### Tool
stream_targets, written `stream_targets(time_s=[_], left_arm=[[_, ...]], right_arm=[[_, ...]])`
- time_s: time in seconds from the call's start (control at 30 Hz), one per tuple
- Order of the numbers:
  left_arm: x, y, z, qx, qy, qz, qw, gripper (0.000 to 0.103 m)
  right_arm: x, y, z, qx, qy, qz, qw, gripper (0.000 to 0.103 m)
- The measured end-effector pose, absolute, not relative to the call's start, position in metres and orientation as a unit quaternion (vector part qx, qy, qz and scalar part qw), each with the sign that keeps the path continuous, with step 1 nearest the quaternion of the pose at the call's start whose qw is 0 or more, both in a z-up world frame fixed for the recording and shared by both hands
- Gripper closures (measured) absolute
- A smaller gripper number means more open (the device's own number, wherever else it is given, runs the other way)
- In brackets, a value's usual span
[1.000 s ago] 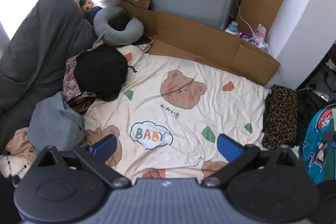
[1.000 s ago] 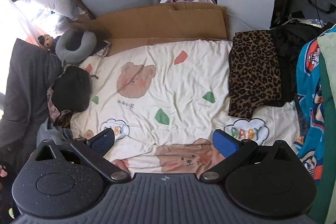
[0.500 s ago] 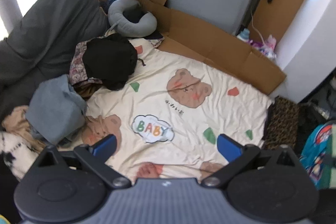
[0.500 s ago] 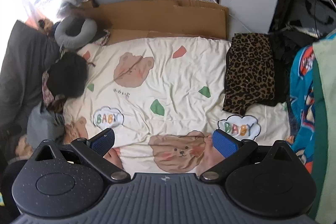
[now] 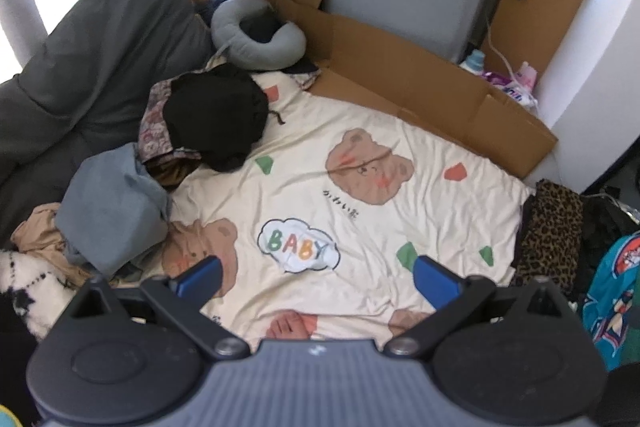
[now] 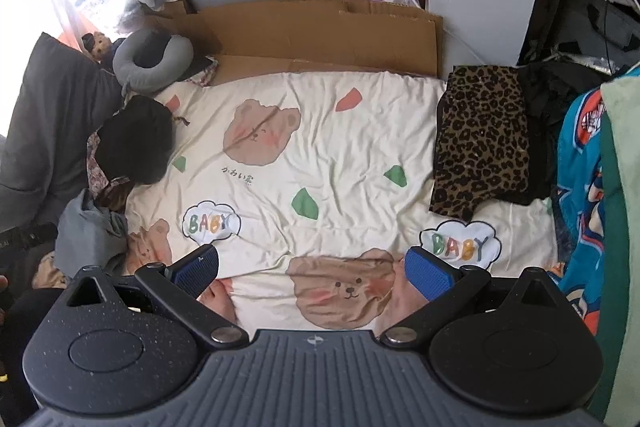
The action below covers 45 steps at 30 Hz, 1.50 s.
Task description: Fold clothes
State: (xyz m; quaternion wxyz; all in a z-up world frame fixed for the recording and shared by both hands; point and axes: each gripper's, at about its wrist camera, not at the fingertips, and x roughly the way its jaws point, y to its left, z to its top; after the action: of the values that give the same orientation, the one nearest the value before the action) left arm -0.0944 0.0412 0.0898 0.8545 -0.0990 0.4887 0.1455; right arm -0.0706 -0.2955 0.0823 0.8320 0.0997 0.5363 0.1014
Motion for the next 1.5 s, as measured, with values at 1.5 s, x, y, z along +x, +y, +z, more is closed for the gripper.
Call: stream_targets(time_s=[1.5], left_arm=[[-0.093,0.027,0.090,-0.068,0.486,0.118,0.863,0.011]], right_arm=[[-0.066,-0.289,0.084,0.047,0.542,0.120,0.830,0.001]])
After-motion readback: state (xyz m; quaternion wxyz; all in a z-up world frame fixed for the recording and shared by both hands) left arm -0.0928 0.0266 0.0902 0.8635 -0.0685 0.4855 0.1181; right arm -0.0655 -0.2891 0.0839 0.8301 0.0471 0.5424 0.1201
